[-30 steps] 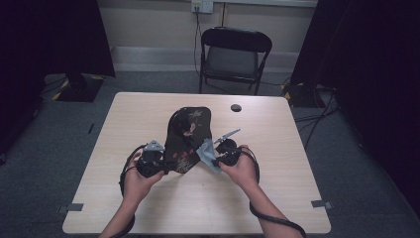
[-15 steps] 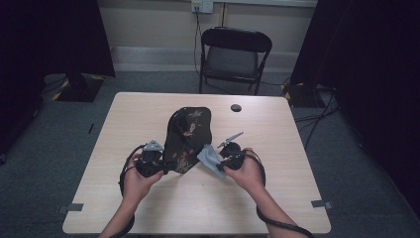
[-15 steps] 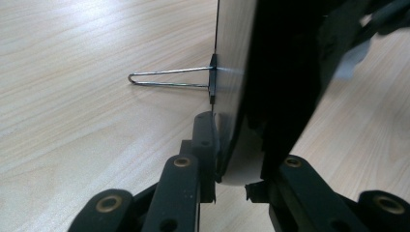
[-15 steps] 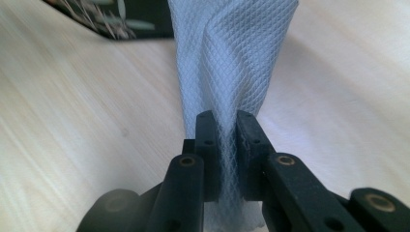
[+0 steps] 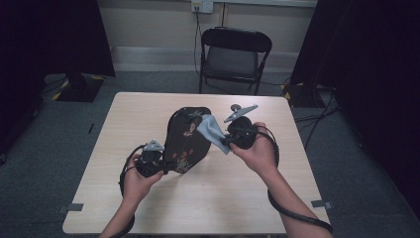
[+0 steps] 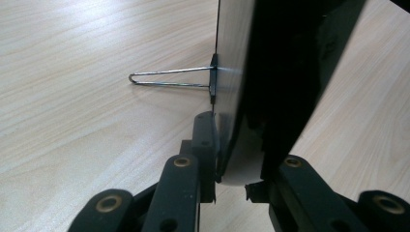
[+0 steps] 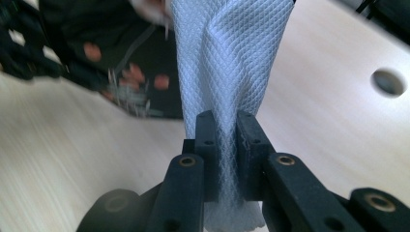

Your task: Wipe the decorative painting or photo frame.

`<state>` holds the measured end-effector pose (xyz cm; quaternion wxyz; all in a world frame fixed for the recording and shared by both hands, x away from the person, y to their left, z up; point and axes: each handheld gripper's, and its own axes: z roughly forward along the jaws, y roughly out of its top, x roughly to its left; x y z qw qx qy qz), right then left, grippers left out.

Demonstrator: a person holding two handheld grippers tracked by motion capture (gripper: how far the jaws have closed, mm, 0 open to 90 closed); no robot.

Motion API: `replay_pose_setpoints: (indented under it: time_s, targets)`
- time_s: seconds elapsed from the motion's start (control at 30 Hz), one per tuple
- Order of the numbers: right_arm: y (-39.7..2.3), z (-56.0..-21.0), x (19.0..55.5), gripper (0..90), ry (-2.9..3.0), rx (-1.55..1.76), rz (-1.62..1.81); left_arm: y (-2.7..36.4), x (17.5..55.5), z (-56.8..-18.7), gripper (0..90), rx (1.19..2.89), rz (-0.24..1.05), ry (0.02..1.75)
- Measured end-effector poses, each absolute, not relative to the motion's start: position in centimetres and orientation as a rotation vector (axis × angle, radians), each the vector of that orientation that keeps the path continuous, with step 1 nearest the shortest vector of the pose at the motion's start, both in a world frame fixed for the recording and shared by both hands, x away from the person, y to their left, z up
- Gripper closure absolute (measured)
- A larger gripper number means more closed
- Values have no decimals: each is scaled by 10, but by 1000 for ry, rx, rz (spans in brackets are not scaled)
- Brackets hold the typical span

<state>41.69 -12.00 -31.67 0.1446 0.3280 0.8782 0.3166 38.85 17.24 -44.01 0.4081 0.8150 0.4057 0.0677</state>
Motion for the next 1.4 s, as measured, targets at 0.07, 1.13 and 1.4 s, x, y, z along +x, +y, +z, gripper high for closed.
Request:
replay_pose_setpoints:
  time_s: [0.07, 1.13, 1.4]
  targets:
    - [-117, -307, 419, 820, 2521, 930, 927, 172, 388, -440, 783, 2057, 174, 1019]
    - [-91, -398, 428, 819, 2661, 1018, 822, 173, 389, -440, 785, 2073, 171, 995]
    - [-84, -423, 427, 819, 2708, 1048, 776, 173, 389, -440, 784, 2072, 168, 996]
